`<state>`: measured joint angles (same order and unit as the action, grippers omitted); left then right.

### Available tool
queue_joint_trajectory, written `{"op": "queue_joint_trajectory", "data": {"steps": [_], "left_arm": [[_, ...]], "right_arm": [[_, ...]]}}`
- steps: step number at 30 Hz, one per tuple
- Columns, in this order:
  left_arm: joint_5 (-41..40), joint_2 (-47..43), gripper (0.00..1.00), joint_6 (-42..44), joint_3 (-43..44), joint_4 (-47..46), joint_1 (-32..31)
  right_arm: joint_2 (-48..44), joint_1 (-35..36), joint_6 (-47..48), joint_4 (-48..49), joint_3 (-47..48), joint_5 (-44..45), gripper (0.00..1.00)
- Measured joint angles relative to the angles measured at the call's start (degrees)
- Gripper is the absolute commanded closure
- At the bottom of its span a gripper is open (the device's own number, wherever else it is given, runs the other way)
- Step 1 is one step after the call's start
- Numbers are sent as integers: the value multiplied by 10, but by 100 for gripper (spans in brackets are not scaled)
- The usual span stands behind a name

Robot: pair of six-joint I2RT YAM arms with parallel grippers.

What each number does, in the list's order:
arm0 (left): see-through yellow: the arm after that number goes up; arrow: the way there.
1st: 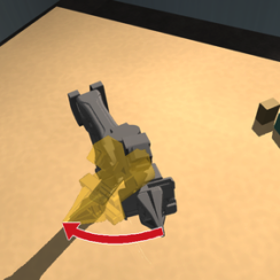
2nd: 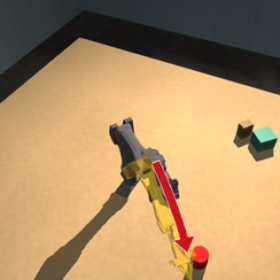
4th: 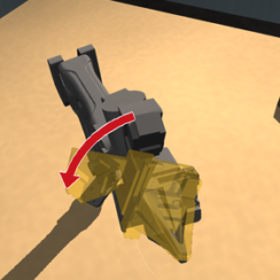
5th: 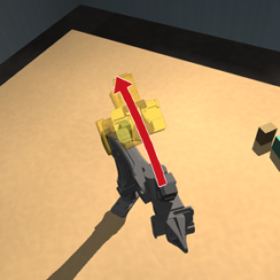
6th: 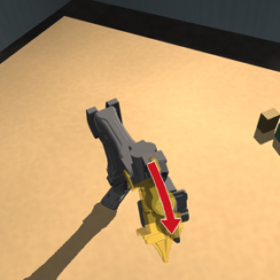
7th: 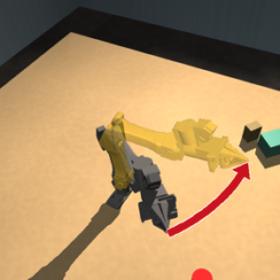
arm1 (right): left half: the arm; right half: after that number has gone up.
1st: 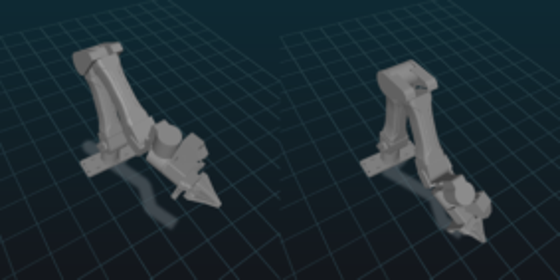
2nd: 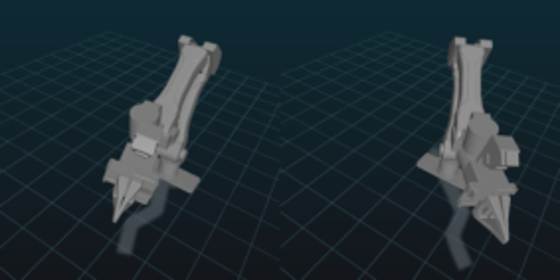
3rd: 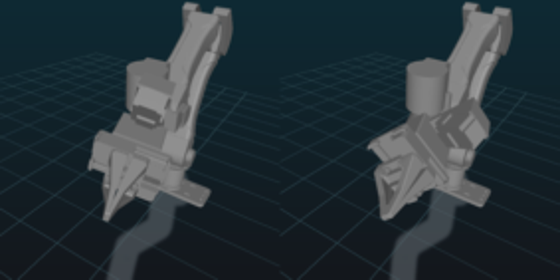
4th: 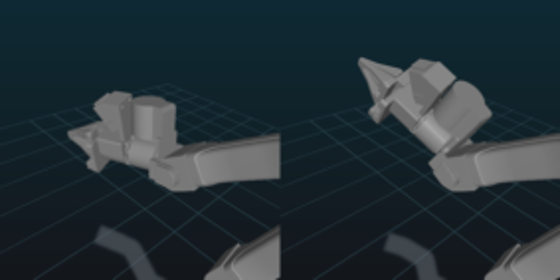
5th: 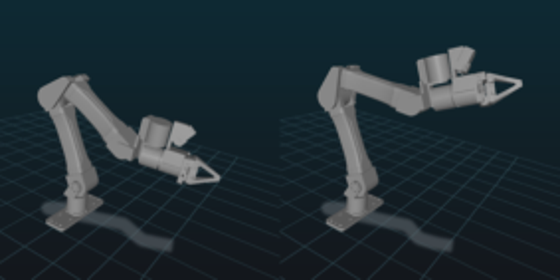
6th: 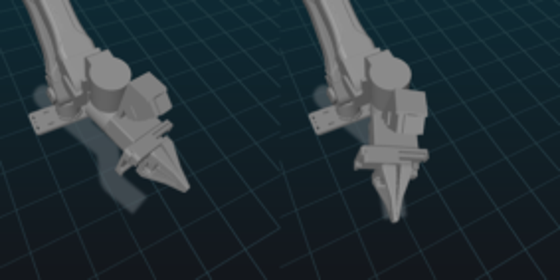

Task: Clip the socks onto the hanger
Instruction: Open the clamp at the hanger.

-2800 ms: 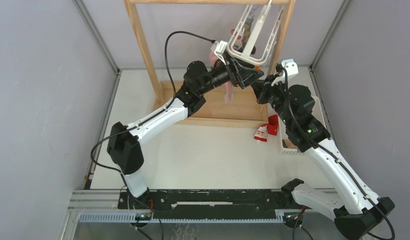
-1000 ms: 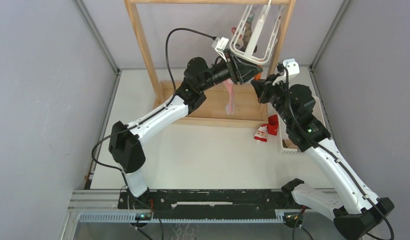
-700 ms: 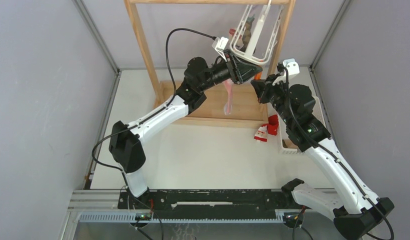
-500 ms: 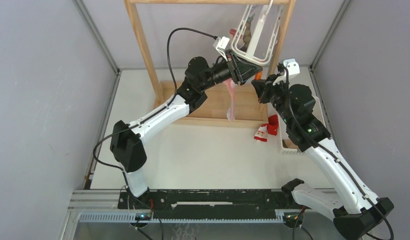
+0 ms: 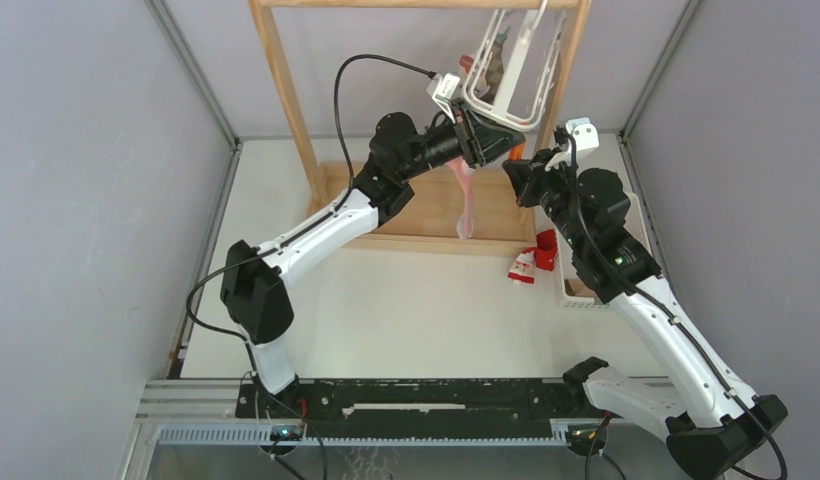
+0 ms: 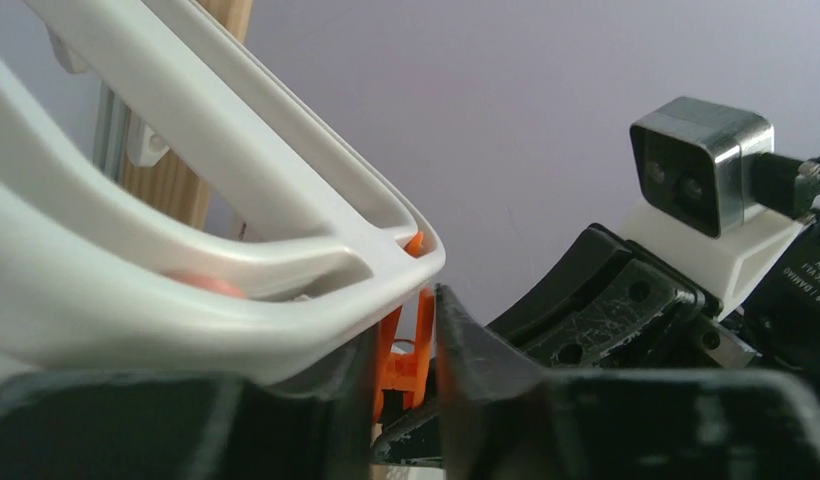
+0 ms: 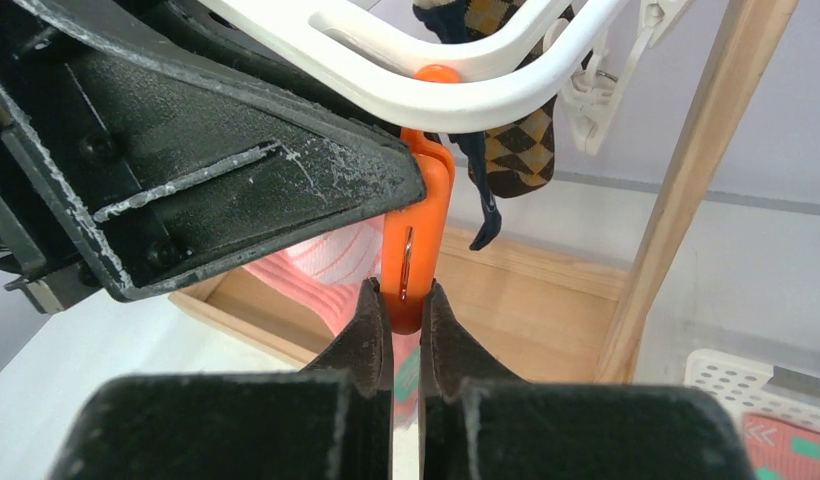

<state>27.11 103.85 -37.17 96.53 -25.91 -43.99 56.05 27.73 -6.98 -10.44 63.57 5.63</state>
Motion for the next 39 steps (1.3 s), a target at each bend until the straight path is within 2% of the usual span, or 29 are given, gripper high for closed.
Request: {"op": "queue_joint_trajectory", "data": {"steps": [2,5,11,27,35,39], "left_arm": [[4,0,56,1,0,1,0],[15,1,53,2,6,10,-3],[17,4,59,3,25,25,-5],[12,12,59,26,39,43,-8],[3,13,71,28,39,48,-9],[1,16,84,28,39,47,-9]], "right_arm": [[0,0,0,0,0,-2,100],[1,0,0,3,0,-2,100],[2,0,0,8,0,-2,100],[2,0,0,4,0,1,100],[1,0,0,3,0,3,100],[0,0,0,-3,0,5,100]]}}
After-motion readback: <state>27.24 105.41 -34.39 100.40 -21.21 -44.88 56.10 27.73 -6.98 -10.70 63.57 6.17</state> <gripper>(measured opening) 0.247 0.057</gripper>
